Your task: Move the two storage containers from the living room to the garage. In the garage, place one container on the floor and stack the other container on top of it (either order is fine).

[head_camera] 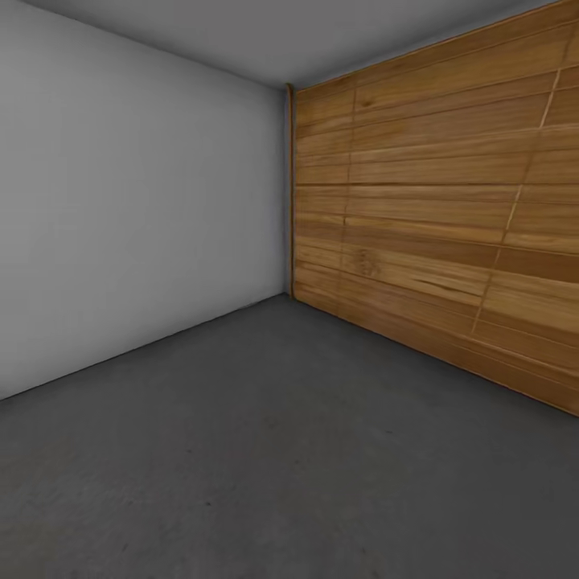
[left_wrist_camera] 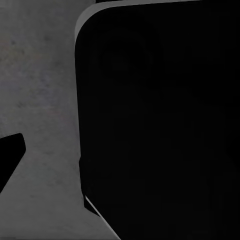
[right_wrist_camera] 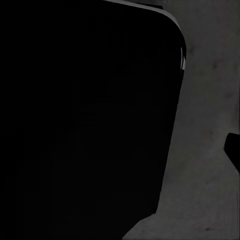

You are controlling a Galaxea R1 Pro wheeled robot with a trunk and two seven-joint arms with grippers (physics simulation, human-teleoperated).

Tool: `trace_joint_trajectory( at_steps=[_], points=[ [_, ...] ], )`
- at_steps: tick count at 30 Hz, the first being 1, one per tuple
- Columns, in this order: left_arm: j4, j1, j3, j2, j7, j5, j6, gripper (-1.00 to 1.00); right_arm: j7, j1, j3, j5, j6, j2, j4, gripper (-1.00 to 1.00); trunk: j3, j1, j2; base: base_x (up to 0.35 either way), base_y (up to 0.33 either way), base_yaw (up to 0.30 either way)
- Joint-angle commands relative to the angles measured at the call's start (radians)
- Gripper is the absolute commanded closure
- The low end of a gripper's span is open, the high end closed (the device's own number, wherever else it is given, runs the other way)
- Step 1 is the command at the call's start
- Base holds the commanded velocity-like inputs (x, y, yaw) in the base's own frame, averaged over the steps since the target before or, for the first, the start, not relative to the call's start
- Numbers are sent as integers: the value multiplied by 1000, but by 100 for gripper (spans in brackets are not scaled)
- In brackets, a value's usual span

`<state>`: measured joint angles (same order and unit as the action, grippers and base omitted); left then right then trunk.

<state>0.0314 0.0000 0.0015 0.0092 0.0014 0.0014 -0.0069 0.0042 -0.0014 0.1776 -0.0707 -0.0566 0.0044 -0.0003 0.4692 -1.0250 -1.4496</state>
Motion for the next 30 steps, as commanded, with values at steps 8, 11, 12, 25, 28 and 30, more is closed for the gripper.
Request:
trace_joint_trajectory(
  at_steps=[8,11,12,25,28,30],
  points=[
    [1,0,0,0,0,0,-1,-100,0,0,52,-8,-3,0,0,-100,1,0,0,0,0,274],
    [1,0,0,0,0,0,-1,-100,0,0,303,-8,-3,0,0,-100,1,0,0,0,0,274],
    [1,0,0,0,0,0,-1,-100,0,0,303,-8,-3,0,0,-100,1,0,0,0,0,274],
    [1,0,0,0,0,0,-1,-100,0,0,303,-8,-3,0,0,-100,1,0,0,0,0,274],
    [1,0,0,0,0,0,-1,-100,-1,0,303,-8,-3,0,0,-100,1,0,0,0,0,274],
    [1,0,0,0,0,0,-1,-100,-1,0,303,-8,-3,0,0,-100,1,0,0,0,0,274]
  ],
)
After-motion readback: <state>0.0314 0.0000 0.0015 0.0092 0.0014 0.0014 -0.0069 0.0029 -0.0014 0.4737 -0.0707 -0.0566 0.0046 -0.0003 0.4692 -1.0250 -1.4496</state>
